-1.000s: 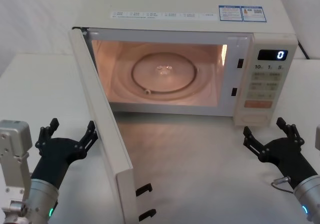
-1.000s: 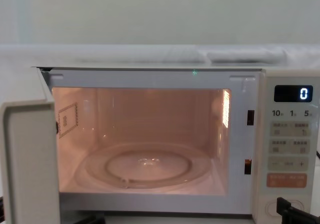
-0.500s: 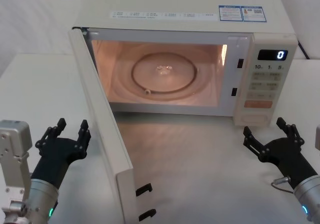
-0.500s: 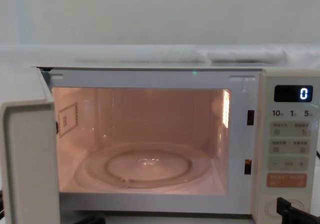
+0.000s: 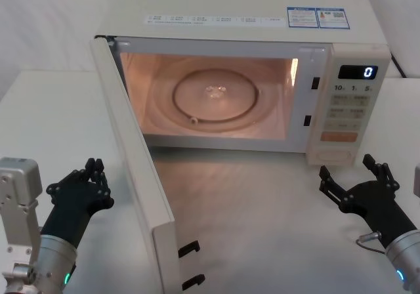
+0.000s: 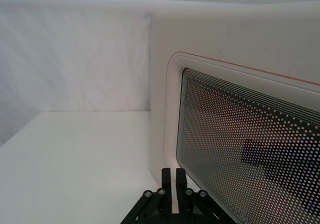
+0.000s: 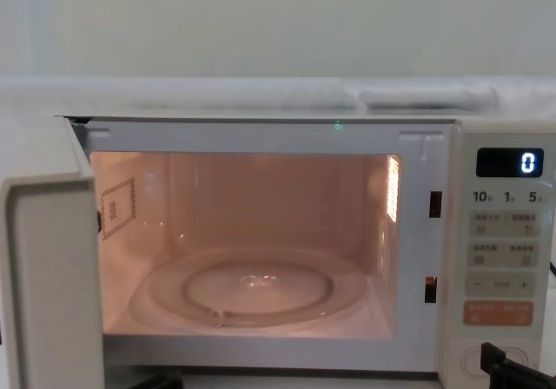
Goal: Press the button to open the microwave door with one hand; close the microwave door with the other hand.
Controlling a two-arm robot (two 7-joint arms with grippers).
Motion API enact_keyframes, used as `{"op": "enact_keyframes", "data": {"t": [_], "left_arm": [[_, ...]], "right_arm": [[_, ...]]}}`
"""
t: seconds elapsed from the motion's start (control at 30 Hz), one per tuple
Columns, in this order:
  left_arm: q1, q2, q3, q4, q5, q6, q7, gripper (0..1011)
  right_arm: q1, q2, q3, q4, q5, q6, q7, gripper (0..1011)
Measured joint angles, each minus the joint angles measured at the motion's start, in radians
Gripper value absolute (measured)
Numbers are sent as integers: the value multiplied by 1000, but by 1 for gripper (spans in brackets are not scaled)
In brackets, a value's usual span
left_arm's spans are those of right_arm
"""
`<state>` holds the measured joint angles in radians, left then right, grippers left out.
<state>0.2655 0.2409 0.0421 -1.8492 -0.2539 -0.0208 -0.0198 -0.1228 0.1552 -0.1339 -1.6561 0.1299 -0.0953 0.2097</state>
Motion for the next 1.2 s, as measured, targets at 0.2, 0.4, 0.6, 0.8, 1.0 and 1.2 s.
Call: {"op": "enact_keyframes", "data": {"t": [0.2,0.4,0.6,0.8,1.0,1.2], "left_arm": [[0,0,0,0,0,0,0,0],[0,0,0,0,0,0,0,0],[0,0,0,0,0,0,0,0],[0,0,0,0,0,0,0,0],[-1,-5,-4,-1,7,0,-12,0],[15,-9,-27,-19,11,-8,-41,0]], "right_arm": [[0,0,0,0,0,0,0,1002],[0,0,0,0,0,0,0,1002],[0,0,0,0,0,0,0,1002],[0,0,0,0,0,0,0,1002],[0,0,0,0,0,0,0,1002],[0,0,0,0,0,0,0,1002]]}}
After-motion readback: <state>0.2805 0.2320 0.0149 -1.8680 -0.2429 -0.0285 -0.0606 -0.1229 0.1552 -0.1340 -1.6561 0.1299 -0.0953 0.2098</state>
